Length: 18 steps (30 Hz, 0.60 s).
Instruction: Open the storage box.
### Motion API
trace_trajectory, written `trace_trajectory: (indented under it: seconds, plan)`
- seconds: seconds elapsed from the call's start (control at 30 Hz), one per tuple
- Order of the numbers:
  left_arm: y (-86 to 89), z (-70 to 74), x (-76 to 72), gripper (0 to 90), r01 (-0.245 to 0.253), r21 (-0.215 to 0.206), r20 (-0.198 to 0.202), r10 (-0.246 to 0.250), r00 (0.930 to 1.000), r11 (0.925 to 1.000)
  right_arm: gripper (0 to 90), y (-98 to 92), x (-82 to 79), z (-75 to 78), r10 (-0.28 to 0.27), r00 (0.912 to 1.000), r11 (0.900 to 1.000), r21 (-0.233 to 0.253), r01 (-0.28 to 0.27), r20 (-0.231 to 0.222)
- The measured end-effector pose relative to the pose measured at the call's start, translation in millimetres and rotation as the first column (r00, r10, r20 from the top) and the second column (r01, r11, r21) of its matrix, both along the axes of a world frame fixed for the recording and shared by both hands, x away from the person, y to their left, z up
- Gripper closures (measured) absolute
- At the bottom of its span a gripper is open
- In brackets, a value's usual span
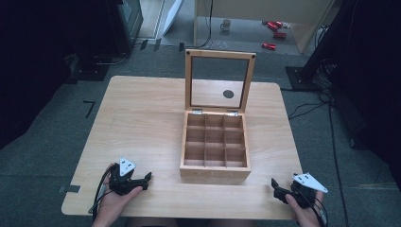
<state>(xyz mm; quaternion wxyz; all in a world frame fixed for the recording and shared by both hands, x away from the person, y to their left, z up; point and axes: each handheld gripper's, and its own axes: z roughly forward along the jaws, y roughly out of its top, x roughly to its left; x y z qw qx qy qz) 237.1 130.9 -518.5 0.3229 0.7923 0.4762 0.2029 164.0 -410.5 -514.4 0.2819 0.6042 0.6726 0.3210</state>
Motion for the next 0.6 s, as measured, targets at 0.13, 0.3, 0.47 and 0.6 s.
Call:
trace_trajectory:
  seconds: [0.13, 0.3, 0.47, 0.6]
  plan:
    - [0.0, 0.0, -0.1, 13.0, 0.001, 0.0, 0.0, -0.001, 1.0, 1.0, 12.5, -1.7, 0.5, -10.5, -0.018, 0.9993, 0.999, -0.027, 0.017, -0.034]
    - [0.0, -0.1, -0.1, 13.0, 0.0, 0.001, 0.001, 0.0, 1.0, 1.0, 12.2, -3.3, 1.7, -12.0, -0.013, 0.9991, 1.0, -0.007, 0.013, -0.041]
    - [0.0, -0.1, -0.1, 13.1, 0.0, 0.001, 0.001, 0.0, 1.0, 1.0, 11.5, -3.3, 1.5, -12.6, 0.018, 0.9987, 1.0, 0.014, -0.017, -0.048]
    - [0.0, -0.1, -0.1, 13.1, 0.0, 0.002, 0.001, 0.0, 1.0, 1.0, 10.3, -3.4, 2.5, -12.8, 0.038, 0.998, 0.999, 0.013, -0.038, -0.051]
